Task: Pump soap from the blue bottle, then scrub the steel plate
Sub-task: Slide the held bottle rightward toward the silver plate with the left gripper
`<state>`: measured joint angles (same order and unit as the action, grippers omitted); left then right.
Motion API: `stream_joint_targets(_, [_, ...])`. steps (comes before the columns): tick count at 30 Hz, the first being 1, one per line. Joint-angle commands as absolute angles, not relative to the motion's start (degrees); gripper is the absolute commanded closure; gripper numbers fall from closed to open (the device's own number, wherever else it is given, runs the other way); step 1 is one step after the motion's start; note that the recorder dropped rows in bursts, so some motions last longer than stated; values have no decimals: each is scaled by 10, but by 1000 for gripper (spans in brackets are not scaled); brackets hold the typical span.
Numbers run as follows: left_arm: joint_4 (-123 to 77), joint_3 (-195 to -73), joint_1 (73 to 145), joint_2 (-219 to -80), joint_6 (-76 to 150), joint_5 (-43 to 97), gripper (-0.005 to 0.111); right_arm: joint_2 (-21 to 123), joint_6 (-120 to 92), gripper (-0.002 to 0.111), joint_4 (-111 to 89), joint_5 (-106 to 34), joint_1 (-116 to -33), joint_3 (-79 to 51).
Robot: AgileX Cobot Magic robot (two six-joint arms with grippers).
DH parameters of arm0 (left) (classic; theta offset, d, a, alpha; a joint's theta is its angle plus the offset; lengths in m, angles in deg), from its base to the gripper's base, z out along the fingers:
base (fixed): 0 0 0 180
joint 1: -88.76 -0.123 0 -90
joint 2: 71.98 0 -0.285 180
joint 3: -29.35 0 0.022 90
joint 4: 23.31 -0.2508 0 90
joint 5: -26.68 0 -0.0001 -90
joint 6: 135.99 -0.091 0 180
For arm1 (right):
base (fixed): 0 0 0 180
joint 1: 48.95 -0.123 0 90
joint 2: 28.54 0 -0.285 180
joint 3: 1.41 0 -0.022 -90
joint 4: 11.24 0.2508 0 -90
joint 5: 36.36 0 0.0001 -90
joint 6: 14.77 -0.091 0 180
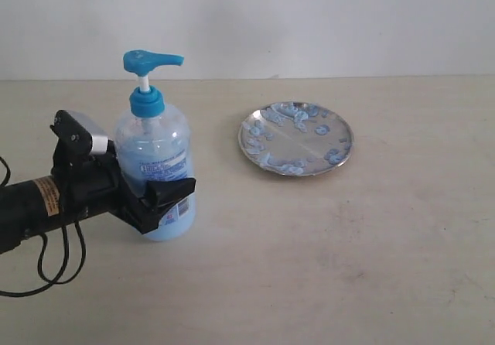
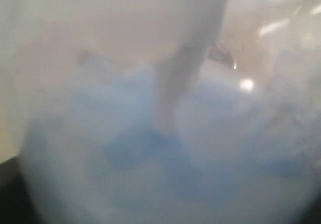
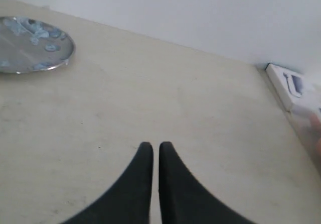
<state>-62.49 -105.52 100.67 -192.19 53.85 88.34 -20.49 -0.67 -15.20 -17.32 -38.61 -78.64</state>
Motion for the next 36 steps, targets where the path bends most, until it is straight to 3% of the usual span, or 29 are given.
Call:
stream_joint_targets(1, [-612, -1106, 1008, -1917, 532, 879, 103, -208, 42, 107, -209, -179, -382, -786])
stream_joint_targets(9, [-634, -1216, 1008, -1940, 532, 818, 103, -208, 34, 107, -218, -226, -382, -786])
stream_joint_targets(24, [-676, -1385, 1008, -2035, 531, 826, 103, -208, -257, 107, -102, -372, -382, -786])
stream_joint_targets(27, [-765, -1427, 1008, -2035, 592, 806, 103, -208, -273, 107, -85, -482, -382, -786])
stream_joint_targets(29, [-829, -1452, 1008, -2035, 637, 803, 103, -157, -263, 107, -42, -586, -382, -786])
stream_joint_targets(32, [-899, -1468, 1008, -2035, 697, 794, 103, 97, -279, 107, -42, -726, -382, -758])
stream_joint_targets(36, [-919, -1468, 1008, -2037, 697, 754, 103, 392, -378, 107, -308, -789, -382, -591])
